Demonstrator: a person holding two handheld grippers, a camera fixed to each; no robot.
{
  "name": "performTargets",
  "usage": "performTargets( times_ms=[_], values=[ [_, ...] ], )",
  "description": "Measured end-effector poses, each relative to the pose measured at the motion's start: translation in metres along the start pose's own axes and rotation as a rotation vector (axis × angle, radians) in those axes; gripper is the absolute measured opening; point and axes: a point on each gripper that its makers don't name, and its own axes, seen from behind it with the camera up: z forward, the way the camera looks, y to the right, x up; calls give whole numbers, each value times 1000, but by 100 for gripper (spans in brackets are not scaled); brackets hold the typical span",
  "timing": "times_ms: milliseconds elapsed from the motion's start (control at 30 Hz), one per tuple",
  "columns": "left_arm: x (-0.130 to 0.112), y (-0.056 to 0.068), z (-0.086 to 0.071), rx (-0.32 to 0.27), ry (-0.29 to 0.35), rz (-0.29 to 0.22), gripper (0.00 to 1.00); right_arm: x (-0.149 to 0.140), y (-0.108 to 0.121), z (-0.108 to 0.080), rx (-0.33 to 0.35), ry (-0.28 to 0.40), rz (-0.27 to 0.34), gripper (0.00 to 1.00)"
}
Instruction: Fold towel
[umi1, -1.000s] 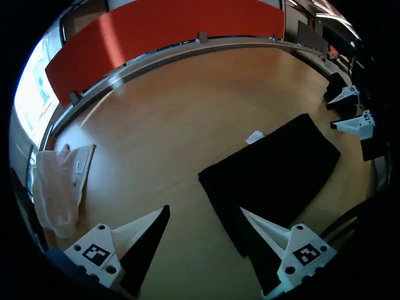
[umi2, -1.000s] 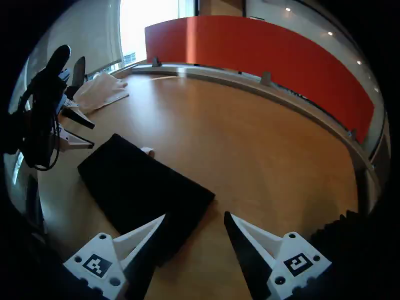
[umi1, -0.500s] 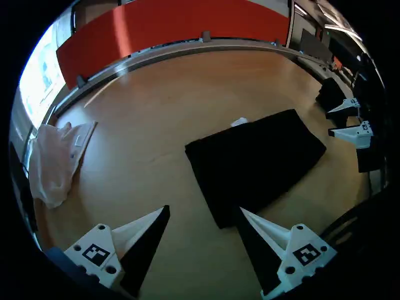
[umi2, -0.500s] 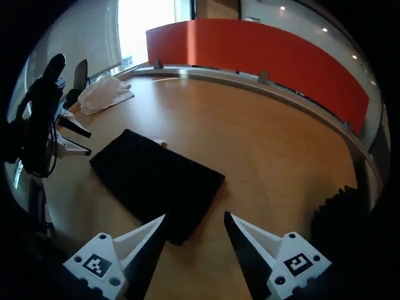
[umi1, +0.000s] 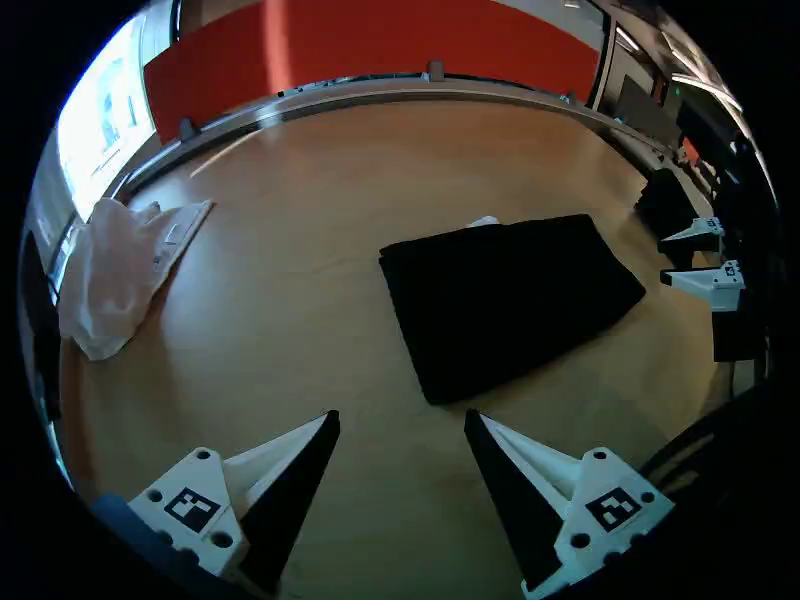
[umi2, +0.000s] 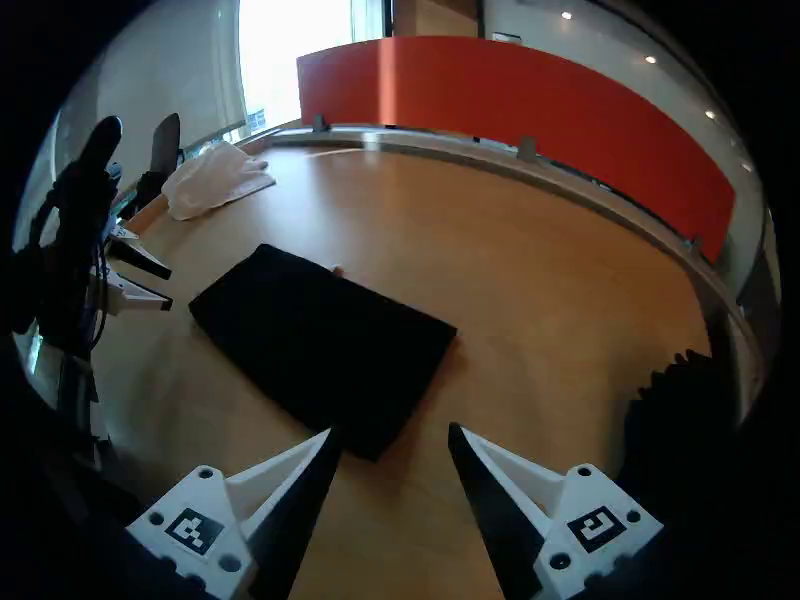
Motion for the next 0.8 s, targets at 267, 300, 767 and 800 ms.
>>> performTargets(
  times_ms=[267,300,767,800],
  values=[
    [-12,-9,-11,30,22,-58,93,-3,-6,7,34,-16,-41,81],
    [-13,-10,-13,35,27,-66,93,-4,-6,8,38,-19,-47,81],
    [-42,-27,-37,99,67,-161,93,-6,-10,16,92,-51,-118,81],
    [-45,-28,-39,103,69,-165,93,-7,-10,17,96,-54,-123,81]
  ],
)
